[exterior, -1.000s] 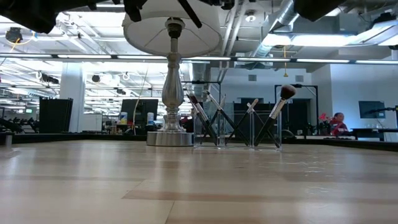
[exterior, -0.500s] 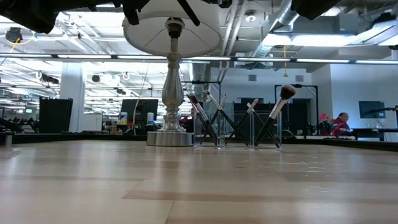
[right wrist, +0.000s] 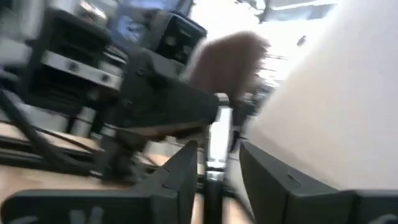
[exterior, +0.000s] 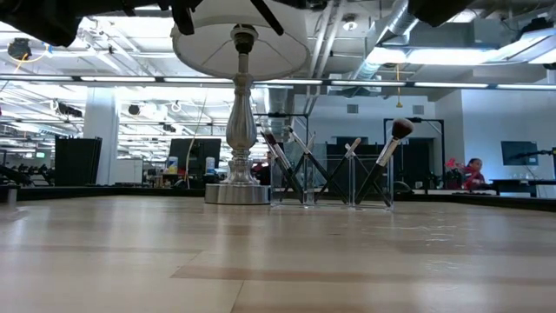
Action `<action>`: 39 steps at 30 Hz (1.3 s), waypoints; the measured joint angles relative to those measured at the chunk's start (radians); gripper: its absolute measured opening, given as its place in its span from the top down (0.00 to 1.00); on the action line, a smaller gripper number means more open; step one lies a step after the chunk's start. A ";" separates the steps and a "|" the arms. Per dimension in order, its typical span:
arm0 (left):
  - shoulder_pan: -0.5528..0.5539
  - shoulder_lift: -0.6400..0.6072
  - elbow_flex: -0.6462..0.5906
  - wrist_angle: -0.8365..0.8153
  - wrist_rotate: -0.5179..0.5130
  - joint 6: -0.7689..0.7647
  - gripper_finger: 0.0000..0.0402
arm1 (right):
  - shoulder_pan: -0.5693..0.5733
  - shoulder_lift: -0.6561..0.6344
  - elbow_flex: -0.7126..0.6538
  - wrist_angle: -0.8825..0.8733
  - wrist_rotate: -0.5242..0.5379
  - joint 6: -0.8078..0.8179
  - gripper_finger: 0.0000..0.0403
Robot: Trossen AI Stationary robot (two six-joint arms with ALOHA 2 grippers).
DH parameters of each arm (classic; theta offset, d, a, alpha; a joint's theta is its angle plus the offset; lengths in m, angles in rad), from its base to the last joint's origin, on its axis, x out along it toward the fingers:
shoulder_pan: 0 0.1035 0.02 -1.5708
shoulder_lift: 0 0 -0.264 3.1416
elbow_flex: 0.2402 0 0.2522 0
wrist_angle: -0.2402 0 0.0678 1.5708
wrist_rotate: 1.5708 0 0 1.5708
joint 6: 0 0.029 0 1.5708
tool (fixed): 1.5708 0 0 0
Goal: Put items in baskets/containers
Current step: Put the black highlighter brush into the transparent organizer
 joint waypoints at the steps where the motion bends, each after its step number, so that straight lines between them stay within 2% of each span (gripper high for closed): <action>1: 0.000 0.000 0.000 -0.001 0.000 0.000 0.90 | 0.010 -0.005 0.000 0.002 0.041 -0.039 0.71; 9: 0.043 0.009 0.001 -0.051 -0.030 -0.027 0.92 | 0.200 -0.125 0.000 0.008 0.557 -0.369 0.55; 15: 0.075 0.148 0.068 -0.054 -0.016 -0.078 0.91 | 0.338 -0.232 -0.003 -0.003 0.976 -0.396 0.50; 20: 0.070 0.308 0.179 -0.054 -0.074 -0.029 0.92 | 0.396 -0.331 -0.082 -0.060 1.011 -0.252 0.53; 23: 0.068 0.356 0.213 -0.049 -0.173 -0.020 0.91 | 0.415 -0.357 -0.134 -0.068 0.981 -0.129 0.56; 25: 0.075 0.387 0.222 -0.048 -0.203 -0.019 0.91 | 0.420 -0.359 -0.158 -0.085 0.945 -0.097 0.59; 30: 0.101 0.496 0.257 -0.038 -0.209 -0.005 0.92 | 0.407 -0.351 -0.186 -0.099 0.850 -0.114 0.64; 33: 0.115 0.556 0.288 0.000 -0.209 0.073 0.92 | 0.397 -0.351 -0.187 -0.097 0.845 -0.088 0.66; 39: 0.141 0.624 0.328 0.004 -0.209 0.085 0.92 | 0.393 -0.351 -0.188 -0.100 0.847 -0.073 0.68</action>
